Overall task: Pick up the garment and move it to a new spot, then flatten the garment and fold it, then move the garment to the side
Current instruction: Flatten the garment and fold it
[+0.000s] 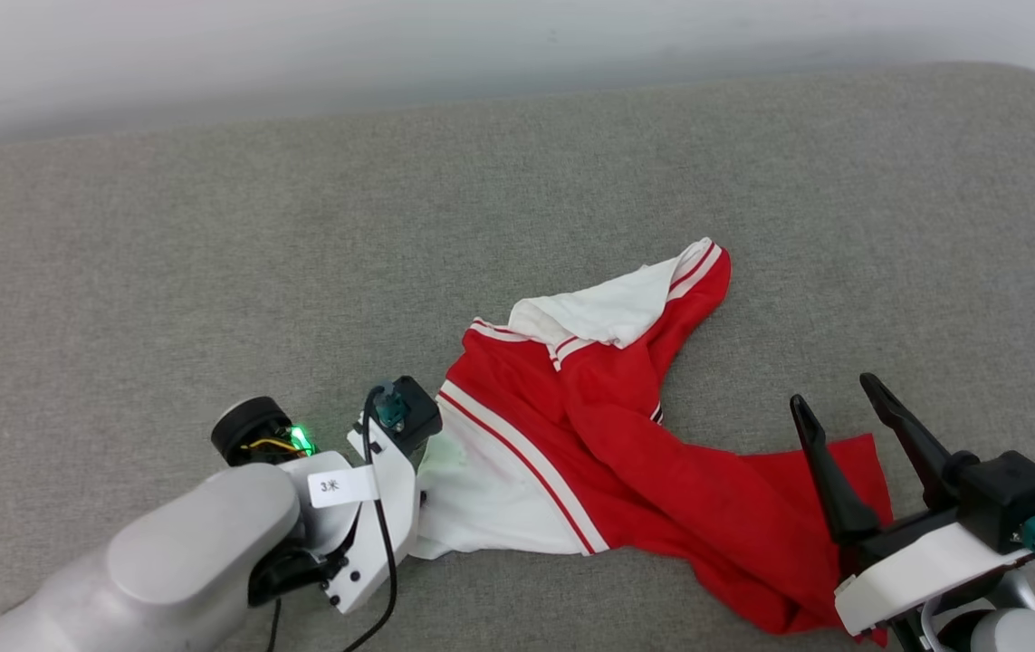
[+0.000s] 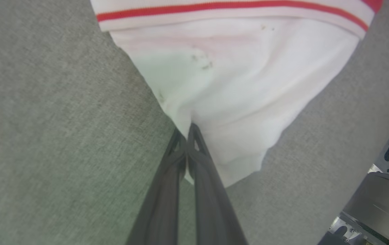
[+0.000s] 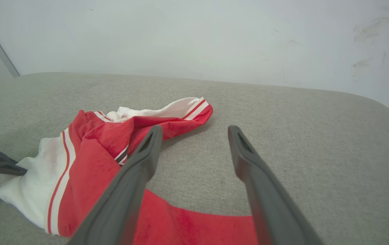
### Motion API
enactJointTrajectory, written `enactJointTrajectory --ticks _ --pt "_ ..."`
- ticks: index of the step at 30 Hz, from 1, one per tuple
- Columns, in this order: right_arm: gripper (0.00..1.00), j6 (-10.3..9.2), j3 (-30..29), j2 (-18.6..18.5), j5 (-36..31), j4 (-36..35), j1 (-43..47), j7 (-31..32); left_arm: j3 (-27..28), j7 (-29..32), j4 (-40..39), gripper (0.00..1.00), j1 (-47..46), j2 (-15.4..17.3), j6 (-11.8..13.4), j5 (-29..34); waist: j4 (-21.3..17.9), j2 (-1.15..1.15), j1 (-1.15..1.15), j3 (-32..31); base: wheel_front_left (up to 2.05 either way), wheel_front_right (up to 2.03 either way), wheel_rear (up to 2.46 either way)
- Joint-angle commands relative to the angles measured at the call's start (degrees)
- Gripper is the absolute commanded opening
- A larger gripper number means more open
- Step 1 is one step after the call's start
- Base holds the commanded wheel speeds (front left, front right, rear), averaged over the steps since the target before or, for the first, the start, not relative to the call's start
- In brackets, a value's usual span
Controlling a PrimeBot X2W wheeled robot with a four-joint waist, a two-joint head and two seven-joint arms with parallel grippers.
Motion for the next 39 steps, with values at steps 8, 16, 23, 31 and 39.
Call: enactJointTrajectory --ticks 8,16,23,31,39 --pt "1.0 -0.04 -0.78 0.69 -0.38 -0.36 1.92 -0.1 4.13 -5.37 -3.57 0.0 -2.76 6.07 0.35 -1.89 1.19 0.0 0.0 -2.23 0.0 0.0 0.0" --pt "1.0 -0.04 -2.03 0.79 -0.72 -1.12 1.31 -0.46 8.71 -4.73 -4.41 0.0 -3.5 12.6 4.13 -5.39 0.69 0.0 0.0 -0.98 0.0 0.0 0.0" --pt "1.0 -0.04 -3.39 1.27 -1.21 -1.18 0.7 -0.65 10.56 -5.91 2.66 0.0 -2.28 14.99 6.58 -6.84 -0.83 0.0 0.0 1.24 0.0 0.0 0.0" --pt "1.0 -0.04 -4.64 1.63 -1.6 -1.05 0.29 -0.95 11.04 -8.33 13.56 0.0 -0.14 13.49 7.4 -8.22 -1.48 0.0 0.0 2.63 0.0 0.0 0.0" --pt "1.0 -0.04 -4.67 1.37 -1.42 -0.91 -0.12 -0.71 10.76 -16.4 20.34 1.0 0.48 8.31 6.74 -6.72 -0.28 0.0 0.0 0.65 0.0 0.0 0.0"
